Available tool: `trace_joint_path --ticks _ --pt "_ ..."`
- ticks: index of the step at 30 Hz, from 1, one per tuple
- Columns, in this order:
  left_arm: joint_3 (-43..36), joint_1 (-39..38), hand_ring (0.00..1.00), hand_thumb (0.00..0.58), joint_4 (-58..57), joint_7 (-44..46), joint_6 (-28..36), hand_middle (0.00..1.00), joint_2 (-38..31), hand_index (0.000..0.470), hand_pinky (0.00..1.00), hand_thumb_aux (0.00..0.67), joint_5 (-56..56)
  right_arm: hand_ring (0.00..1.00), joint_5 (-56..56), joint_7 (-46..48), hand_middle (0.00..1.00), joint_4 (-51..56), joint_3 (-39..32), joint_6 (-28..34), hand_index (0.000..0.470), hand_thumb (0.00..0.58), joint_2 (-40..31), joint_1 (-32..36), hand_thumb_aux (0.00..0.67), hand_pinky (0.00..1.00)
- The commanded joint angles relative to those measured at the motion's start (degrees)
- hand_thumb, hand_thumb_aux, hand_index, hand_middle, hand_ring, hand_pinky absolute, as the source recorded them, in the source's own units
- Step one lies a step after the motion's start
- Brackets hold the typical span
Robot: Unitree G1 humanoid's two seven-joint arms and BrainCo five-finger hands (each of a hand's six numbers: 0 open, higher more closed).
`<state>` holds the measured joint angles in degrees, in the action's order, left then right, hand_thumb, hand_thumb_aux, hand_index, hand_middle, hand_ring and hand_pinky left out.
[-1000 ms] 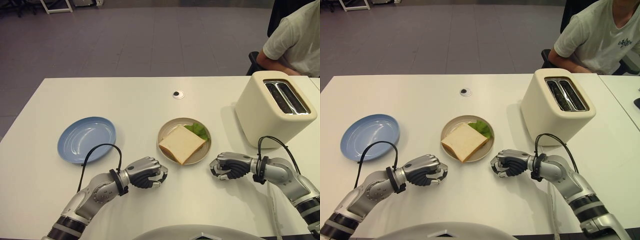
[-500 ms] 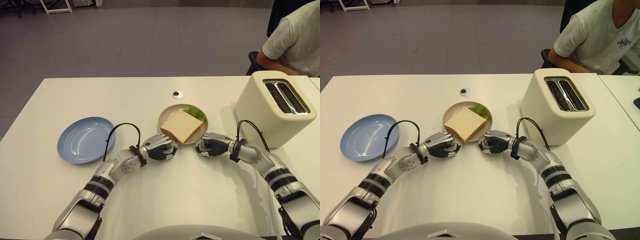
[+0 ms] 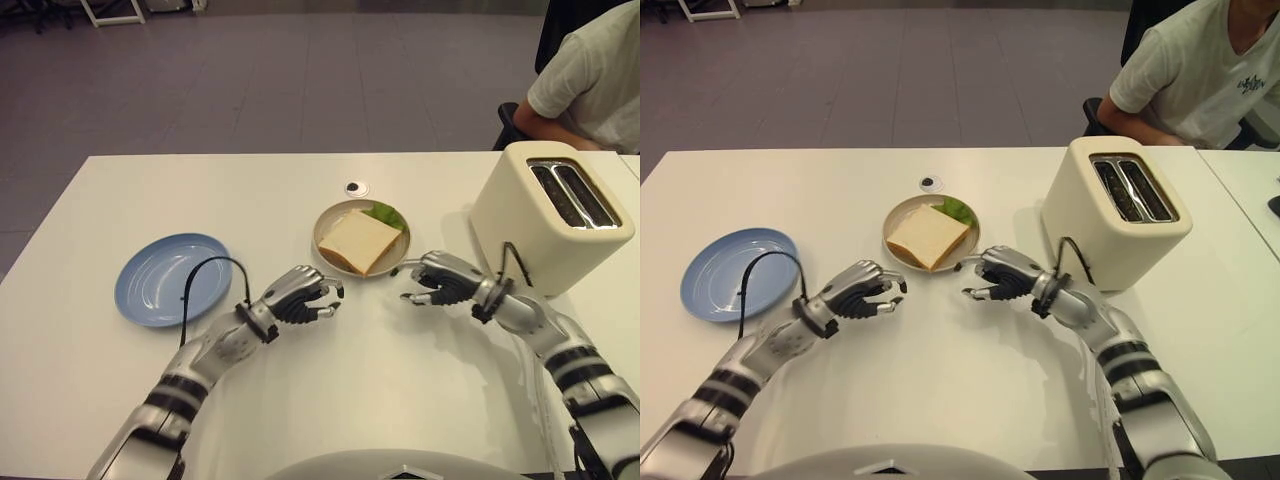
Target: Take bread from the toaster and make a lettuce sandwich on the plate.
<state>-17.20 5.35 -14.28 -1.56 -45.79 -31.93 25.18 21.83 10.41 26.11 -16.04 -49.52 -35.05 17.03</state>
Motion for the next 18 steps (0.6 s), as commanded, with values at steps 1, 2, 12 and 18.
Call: trace_joint_path --ticks 1,2,12,18 --pt "5.8 -11.7 0.00 0.000 10.7 2.5 0.3 0.00 -2.1 0.000 0.00 0.000 -13.3 0.00 -15.3 1.4 0.00 -8.7 7.2 1.4 0.000 0.000 -1.4 -8.7 0.000 0.00" --pt "6.7 -13.0 0.00 0.000 11.3 2.7 0.5 0.00 -1.4 0.000 0.00 0.000 -15.9 0.00 -18.9 2.2 0.00 -9.0 8.0 2.4 0.000 0.000 -0.5 -9.7 0.000 0.00" --pt "9.2 -8.7 0.00 0.000 3.5 8.9 10.6 0.00 15.0 0.000 0.00 0.000 -34.9 0.00 -37.0 12.8 0.00 -1.9 10.8 10.2 0.000 0.000 12.8 -9.8 0.000 0.00" --pt "10.3 -5.3 0.00 0.000 0.2 13.5 11.1 0.00 18.0 0.000 0.00 0.000 -35.3 0.00 -40.9 15.3 0.00 -3.4 15.6 10.1 0.000 0.000 16.1 -11.1 0.000 0.00"
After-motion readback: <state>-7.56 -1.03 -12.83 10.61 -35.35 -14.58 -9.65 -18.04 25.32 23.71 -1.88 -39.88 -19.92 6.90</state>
